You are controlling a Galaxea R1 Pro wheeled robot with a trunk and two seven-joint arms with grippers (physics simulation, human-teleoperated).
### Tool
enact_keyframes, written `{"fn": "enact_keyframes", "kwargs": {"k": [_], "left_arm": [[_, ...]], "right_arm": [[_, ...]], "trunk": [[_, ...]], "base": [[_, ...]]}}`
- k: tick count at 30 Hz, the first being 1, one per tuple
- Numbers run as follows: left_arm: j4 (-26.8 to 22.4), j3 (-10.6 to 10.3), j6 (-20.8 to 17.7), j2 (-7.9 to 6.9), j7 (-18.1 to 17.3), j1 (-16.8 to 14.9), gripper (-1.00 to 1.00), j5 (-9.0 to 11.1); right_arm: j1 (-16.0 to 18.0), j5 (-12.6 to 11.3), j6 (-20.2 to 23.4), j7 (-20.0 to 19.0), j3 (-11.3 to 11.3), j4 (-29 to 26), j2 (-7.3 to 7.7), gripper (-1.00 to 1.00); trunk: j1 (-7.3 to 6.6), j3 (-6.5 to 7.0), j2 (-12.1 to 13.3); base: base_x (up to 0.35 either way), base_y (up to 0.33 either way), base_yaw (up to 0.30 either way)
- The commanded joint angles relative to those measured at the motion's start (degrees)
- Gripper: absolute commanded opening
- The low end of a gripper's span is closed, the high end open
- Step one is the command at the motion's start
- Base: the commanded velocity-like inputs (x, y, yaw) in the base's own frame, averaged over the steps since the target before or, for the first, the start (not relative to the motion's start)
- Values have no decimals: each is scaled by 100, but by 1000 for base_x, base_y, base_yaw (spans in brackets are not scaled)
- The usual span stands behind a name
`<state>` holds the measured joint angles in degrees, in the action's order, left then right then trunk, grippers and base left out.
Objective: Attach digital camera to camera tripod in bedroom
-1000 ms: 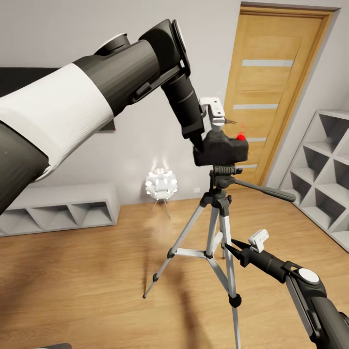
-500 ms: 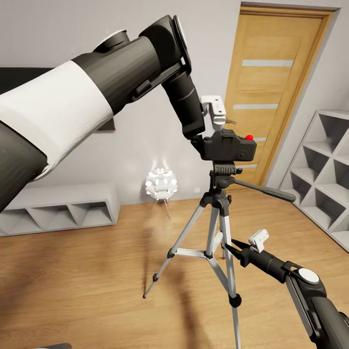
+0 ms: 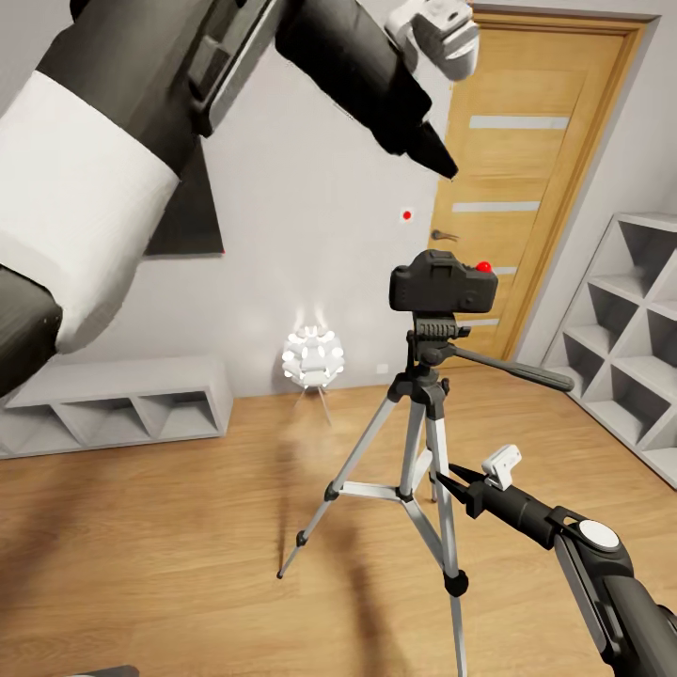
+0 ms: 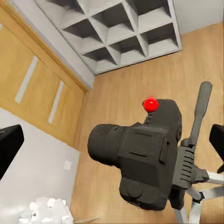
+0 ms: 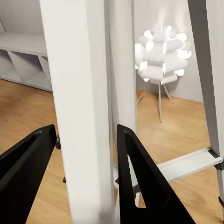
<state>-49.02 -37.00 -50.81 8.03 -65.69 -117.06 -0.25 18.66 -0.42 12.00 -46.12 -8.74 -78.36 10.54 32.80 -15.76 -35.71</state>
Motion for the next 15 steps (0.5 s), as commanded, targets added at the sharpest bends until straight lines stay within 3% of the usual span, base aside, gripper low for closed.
{"fn": "enact_keyframes", "kwargs": {"k": [1,2,3,4,5,7,9,11,15], "left_arm": [[-231,389,-98,-41,-76,116,100,52],[-369,664,-118,-53,-142,191,100,118],[-705,1424,-147,-52,-335,402,100,398],[-896,1862,-158,-35,-446,564,100,616],[-1299,2654,-167,29,-633,981,100,1184],[-1663,3182,-158,77,-738,1453,100,1848],[-2447,3842,-145,85,-727,2579,100,3111],[-2912,4037,-151,74,-685,3113,100,3449],[-3511,4446,-198,-23,-654,3555,100,3723]], "right_arm": [[1,129,48,-29,4,144,0,-100],[0,129,48,-29,4,145,0,-100],[1,130,48,-29,4,145,0,-100],[2,130,48,-29,4,145,0,-100],[2,133,48,-29,4,149,0,-100],[4,135,48,-29,4,151,0,-100],[3,137,48,-29,4,154,-1,-100],[2,138,44,-29,4,160,-1,-100],[4,138,41,-26,4,223,0,-100]], "trunk": [[2,-10,-6],[2,-10,-6],[2,-10,-6],[2,-10,-6],[2,-10,-6],[2,-10,-6],[2,-10,-6],[2,-10,-6],[2,-10,-6]], "base": [[0,0,0],[0,0,0],[0,0,0],[0,0,0],[0,0,0],[0,0,0],[0,0,0],[0,0,0],[0,0,0]]}}
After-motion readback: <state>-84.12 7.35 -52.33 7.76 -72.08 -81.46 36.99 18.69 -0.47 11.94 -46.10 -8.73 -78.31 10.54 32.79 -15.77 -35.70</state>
